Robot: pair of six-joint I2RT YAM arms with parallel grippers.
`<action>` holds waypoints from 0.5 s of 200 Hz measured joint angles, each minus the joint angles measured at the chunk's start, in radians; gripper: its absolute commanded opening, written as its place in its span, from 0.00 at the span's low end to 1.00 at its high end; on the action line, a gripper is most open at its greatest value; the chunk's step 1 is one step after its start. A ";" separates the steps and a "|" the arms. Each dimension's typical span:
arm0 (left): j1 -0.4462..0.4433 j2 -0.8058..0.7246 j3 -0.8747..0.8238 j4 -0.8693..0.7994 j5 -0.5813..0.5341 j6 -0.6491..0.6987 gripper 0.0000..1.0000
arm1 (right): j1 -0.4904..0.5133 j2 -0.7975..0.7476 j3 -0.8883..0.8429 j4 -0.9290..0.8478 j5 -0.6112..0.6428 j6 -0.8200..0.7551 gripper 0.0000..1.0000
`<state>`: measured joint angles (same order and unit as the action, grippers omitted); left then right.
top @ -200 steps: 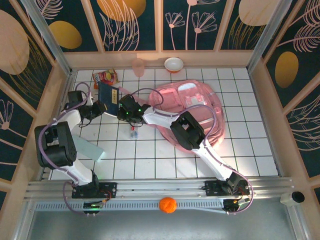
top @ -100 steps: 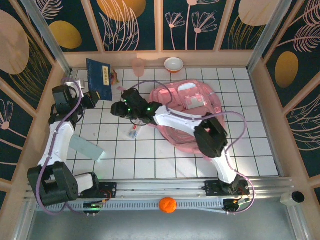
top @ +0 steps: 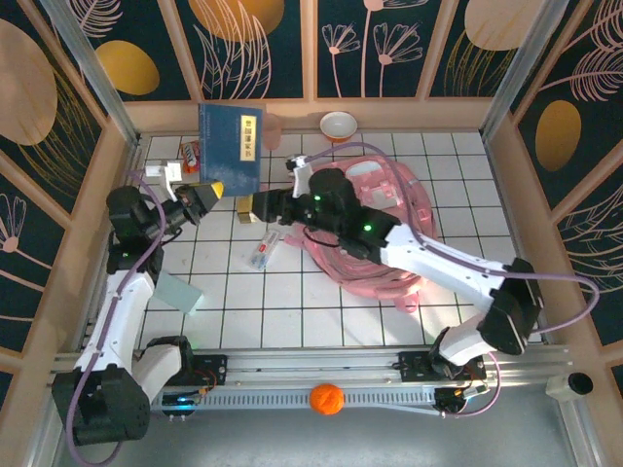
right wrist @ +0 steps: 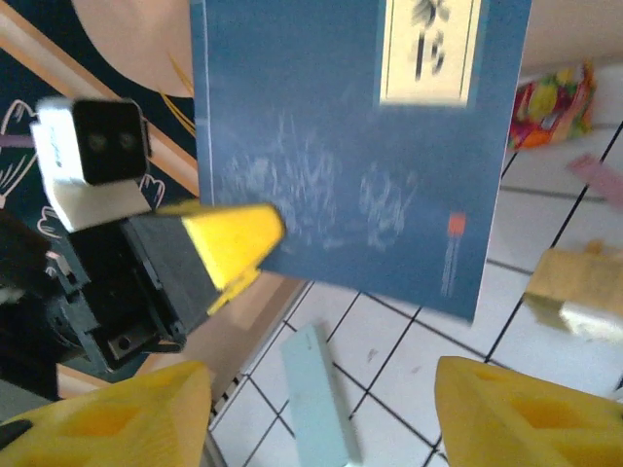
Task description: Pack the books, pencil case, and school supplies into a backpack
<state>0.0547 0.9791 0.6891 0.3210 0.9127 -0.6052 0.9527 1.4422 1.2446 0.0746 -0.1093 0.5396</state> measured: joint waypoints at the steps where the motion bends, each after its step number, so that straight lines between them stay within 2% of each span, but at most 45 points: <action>1: -0.002 0.000 -0.002 0.004 0.001 -0.003 0.00 | -0.002 -0.003 -0.003 0.001 -0.001 -0.002 0.69; 30: -0.035 0.006 -0.032 0.134 0.066 -0.089 0.00 | -0.101 -0.128 -0.152 0.092 -0.061 -0.021 0.73; 56: -0.072 0.011 -0.018 0.208 0.128 -0.121 0.00 | -0.184 -0.149 -0.191 0.160 -0.156 -0.018 0.74; 100: -0.134 0.063 0.019 0.309 0.194 -0.175 0.00 | -0.199 -0.129 -0.192 0.302 -0.361 -0.019 0.75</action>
<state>-0.0792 1.0416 0.7082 0.6300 1.1069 -0.7807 0.7536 1.3132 1.0527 0.3767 -0.4702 0.5209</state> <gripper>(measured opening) 0.110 0.751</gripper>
